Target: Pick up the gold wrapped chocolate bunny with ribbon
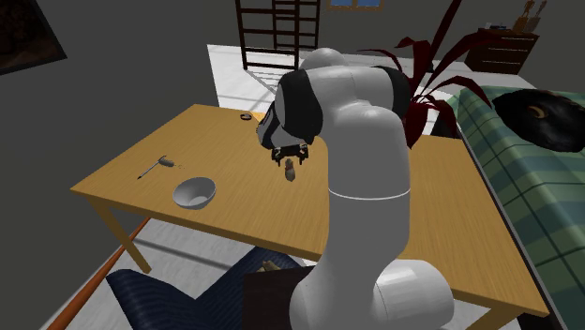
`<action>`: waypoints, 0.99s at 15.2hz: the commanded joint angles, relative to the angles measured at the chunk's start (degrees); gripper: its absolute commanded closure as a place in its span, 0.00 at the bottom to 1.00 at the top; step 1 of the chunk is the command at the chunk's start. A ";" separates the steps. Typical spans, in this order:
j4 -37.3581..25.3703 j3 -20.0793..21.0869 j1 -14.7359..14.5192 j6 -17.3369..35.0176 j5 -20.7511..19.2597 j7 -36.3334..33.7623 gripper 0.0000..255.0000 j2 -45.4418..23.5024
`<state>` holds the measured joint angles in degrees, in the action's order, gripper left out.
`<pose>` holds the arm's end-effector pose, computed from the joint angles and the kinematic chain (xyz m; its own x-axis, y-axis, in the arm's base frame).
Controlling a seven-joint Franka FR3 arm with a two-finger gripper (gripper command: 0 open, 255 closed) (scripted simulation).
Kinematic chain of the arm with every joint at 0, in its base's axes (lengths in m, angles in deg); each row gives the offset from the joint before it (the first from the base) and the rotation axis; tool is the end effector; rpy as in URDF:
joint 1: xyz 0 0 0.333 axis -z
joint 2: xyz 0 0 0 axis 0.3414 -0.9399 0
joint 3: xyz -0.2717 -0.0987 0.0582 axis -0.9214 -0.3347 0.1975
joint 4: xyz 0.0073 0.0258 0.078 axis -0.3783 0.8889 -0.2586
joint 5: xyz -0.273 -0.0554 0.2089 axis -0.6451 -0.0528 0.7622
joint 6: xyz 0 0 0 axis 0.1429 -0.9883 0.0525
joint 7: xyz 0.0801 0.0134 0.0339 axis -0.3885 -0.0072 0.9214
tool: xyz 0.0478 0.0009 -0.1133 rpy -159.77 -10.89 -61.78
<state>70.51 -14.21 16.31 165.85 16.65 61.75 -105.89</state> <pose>0.6021 0.0497 0.2553 0.9841 -0.0096 0.1776 -0.0090 -1.0000 -0.0040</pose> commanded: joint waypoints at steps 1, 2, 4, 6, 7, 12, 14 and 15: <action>-0.12 -0.01 0.05 0.22 0.01 0.06 1.00 -0.31; -0.11 -0.01 0.11 0.20 0.03 0.14 1.00 -0.28; -0.09 -0.01 0.10 0.23 0.03 0.12 1.00 -0.29; 0.01 -0.01 0.11 0.29 0.02 0.12 1.00 -0.25; 0.03 -0.01 0.11 0.30 0.02 0.12 1.00 -0.24; -0.15 0.04 0.05 -0.97 0.06 0.07 1.00 0.86; -0.29 0.08 0.08 -2.16 0.12 0.13 1.00 1.90; -0.35 0.10 0.09 -2.75 0.15 0.16 1.00 2.43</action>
<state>70.48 -14.13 16.30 163.78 16.75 61.77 -103.81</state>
